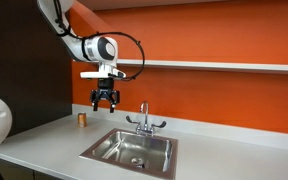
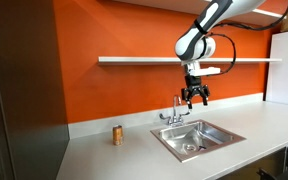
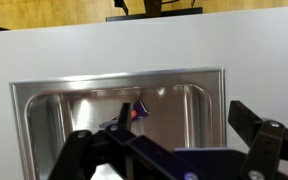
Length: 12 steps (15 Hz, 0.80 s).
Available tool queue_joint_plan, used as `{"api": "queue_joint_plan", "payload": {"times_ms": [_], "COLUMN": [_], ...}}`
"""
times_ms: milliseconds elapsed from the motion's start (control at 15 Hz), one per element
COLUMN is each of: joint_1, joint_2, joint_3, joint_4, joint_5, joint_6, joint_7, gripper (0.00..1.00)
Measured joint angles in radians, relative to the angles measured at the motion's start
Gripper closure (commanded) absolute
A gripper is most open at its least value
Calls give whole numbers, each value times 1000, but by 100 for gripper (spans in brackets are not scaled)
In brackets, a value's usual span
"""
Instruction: Remove the chocolate bar from the sink
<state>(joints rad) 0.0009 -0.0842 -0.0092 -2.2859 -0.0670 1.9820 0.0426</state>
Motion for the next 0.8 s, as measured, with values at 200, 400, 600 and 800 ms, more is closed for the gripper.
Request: {"api": "queue_joint_plan", "payload": {"times_ms": [200, 400, 600, 800], "joint_1": [-2, -4, -7, -12], "joint_2": [48, 93, 145, 201], "joint_3": [-6, -16, -30, -47], "joint_4": [-5, -15, -24, -26], "joint_5": [-2, -6, -13, -18], "joint_6": [95, 172, 242, 303], "joint_7": [0, 0, 0, 0], "gripper": [0, 0, 0, 0]}}
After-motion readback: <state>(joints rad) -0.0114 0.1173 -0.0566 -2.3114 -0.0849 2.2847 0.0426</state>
